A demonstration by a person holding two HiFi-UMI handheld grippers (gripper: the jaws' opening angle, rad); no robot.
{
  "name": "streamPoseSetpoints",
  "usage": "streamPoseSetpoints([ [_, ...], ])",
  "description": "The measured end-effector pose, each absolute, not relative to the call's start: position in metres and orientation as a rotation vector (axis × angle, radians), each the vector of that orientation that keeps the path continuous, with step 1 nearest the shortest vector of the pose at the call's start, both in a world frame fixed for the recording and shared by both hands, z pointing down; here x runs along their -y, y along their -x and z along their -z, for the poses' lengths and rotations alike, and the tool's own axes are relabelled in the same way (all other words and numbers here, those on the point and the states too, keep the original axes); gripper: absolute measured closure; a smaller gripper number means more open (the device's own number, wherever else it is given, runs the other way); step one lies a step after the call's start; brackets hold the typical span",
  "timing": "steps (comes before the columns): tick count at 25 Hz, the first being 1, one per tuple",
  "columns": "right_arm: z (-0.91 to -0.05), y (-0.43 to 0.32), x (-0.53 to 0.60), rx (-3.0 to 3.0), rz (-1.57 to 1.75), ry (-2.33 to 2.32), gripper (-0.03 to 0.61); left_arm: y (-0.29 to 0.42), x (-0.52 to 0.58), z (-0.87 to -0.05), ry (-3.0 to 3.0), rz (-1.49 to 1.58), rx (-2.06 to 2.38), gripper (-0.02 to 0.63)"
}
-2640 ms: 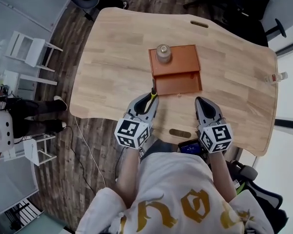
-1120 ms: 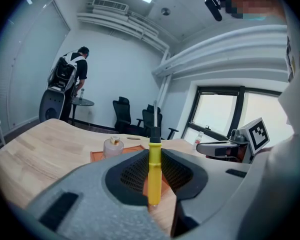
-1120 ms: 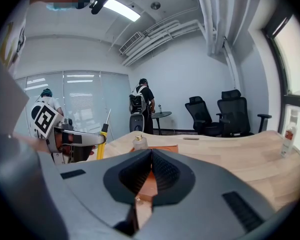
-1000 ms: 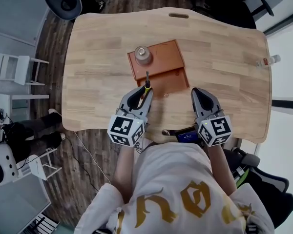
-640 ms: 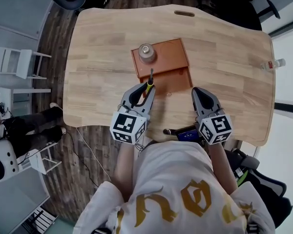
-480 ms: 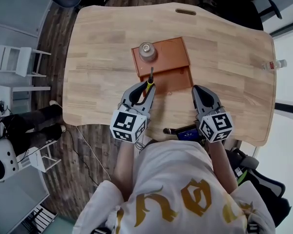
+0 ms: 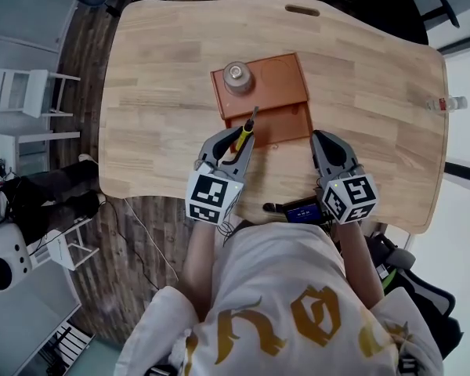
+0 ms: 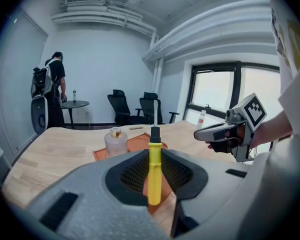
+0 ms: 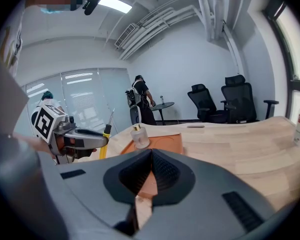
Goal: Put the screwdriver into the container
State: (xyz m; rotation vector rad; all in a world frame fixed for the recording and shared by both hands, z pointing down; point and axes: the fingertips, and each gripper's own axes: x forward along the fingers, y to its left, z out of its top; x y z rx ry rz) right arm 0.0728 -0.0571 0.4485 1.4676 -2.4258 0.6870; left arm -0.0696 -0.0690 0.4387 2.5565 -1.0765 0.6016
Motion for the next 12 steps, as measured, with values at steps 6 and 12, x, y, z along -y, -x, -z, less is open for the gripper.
streamPoseSetpoints([
  [6, -0.463, -0.073, 0.055, 2.406, -0.732, -1.441, 0.568, 0.063, 0.068, -0.453, -2.554, -0.651, 1.012, 0.538],
  [12, -0.474, -0.072, 0.058, 2.392, -0.765, -1.416, 0.568, 0.059, 0.071, -0.471, -2.543, -0.725, 0.983, 0.538],
])
